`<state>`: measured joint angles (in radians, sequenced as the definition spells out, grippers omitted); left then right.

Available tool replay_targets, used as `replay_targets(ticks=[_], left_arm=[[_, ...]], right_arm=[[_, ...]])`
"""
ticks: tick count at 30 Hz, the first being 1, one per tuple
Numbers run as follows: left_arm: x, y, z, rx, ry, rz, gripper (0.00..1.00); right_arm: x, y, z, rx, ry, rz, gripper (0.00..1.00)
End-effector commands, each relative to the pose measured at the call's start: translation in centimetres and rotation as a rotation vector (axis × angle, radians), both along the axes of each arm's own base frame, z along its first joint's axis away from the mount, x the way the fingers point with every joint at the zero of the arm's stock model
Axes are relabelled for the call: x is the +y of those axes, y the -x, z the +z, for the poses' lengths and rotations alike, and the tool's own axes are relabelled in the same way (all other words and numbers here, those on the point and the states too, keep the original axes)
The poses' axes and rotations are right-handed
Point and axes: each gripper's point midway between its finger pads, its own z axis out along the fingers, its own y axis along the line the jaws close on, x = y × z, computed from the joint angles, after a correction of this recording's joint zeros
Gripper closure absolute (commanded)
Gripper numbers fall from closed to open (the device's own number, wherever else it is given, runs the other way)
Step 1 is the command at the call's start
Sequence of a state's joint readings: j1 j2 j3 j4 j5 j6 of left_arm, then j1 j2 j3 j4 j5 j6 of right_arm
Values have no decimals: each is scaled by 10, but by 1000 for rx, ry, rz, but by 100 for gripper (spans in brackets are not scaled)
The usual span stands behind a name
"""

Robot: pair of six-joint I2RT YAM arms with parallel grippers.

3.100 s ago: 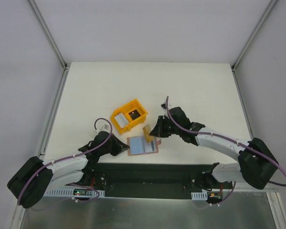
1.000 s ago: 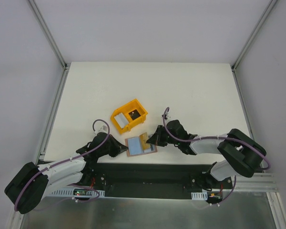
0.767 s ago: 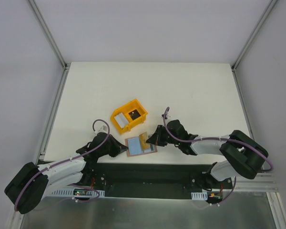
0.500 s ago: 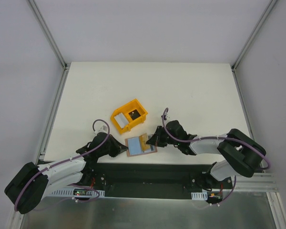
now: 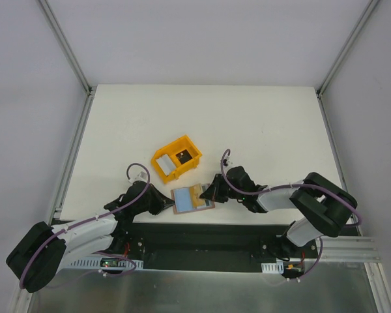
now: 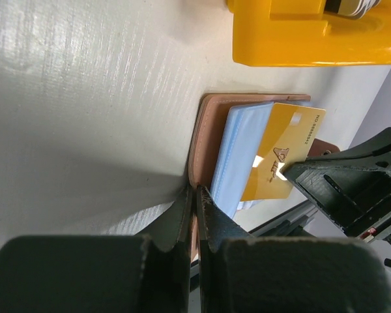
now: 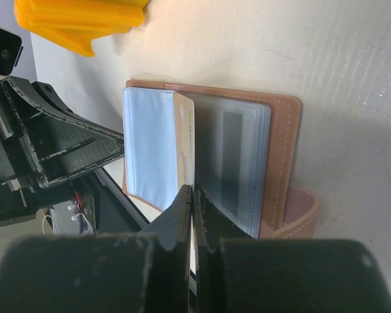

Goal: Put the credit cards into the card holder
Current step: Insert the credit card into the card holder.

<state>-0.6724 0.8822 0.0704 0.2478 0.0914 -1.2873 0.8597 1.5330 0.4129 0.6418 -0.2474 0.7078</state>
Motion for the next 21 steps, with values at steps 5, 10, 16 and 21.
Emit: replay_targets(ticks=[5, 10, 16, 21], left_arm=[[22, 14, -30, 70, -110, 22, 100], [22, 14, -30, 69, -111, 21, 100], [23, 14, -31, 72, -115, 22, 100], [23, 14, -31, 73, -114, 25, 100]], right_arm=[[-1, 7, -15, 41, 18, 7, 100], [-1, 9, -19, 54, 19, 10, 100], [1, 10, -20, 64, 13, 15, 100], [1, 13, -18, 81, 0, 9, 100]])
